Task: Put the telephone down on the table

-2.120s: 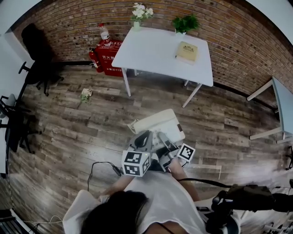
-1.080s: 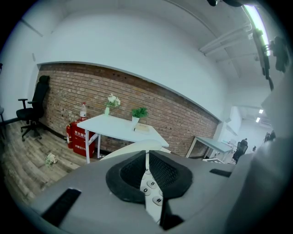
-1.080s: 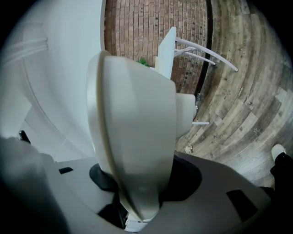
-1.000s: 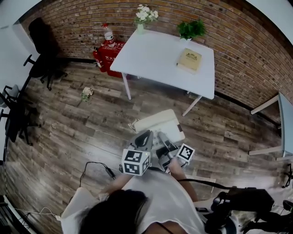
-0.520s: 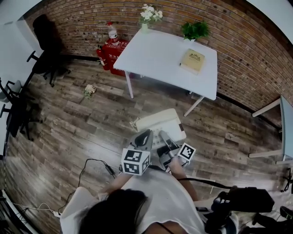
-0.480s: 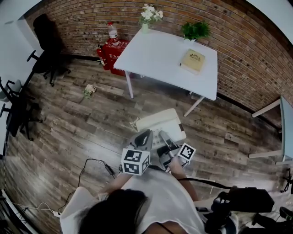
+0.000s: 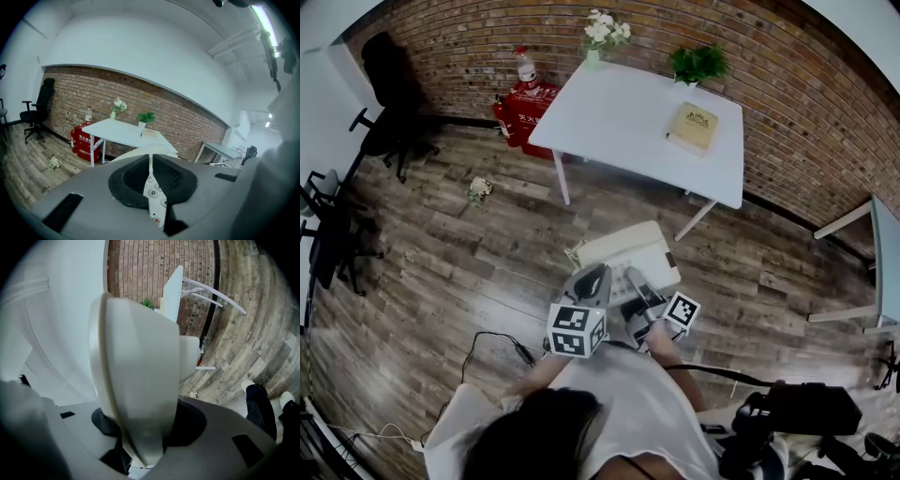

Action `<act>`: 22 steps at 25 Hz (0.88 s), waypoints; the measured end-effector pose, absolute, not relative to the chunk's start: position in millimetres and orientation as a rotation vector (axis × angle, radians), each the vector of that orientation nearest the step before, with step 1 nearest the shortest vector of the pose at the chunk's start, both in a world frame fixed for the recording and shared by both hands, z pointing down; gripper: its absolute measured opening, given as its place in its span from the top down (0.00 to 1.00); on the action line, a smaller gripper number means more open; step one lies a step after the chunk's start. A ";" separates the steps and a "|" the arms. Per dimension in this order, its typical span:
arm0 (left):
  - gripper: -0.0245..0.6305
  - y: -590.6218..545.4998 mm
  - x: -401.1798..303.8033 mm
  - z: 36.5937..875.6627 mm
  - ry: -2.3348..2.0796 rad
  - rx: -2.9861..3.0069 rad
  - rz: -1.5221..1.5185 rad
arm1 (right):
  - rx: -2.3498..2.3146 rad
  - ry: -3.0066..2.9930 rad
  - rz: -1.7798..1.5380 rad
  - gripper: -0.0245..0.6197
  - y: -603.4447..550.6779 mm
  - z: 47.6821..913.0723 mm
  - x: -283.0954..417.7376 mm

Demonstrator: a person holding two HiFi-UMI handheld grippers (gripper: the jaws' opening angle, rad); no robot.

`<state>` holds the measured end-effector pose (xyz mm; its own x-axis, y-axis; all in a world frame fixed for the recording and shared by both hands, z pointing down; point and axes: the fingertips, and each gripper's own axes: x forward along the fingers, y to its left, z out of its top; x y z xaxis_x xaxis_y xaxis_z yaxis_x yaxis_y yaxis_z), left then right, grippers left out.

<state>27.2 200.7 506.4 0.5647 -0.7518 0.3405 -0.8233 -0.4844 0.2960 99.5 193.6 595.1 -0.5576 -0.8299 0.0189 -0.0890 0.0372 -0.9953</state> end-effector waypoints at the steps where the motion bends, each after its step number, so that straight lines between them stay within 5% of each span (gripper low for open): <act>1: 0.90 196.4 26.4 507.1 -1.274 2.373 0.226 | -0.936 1.716 -1.576 0.61 190.3 595.2 99.6; 22: 0.90 95.0 8.7 515.4 -1.286 2.335 0.223 | -0.947 1.705 -1.604 0.61 103.8 600.7 86.4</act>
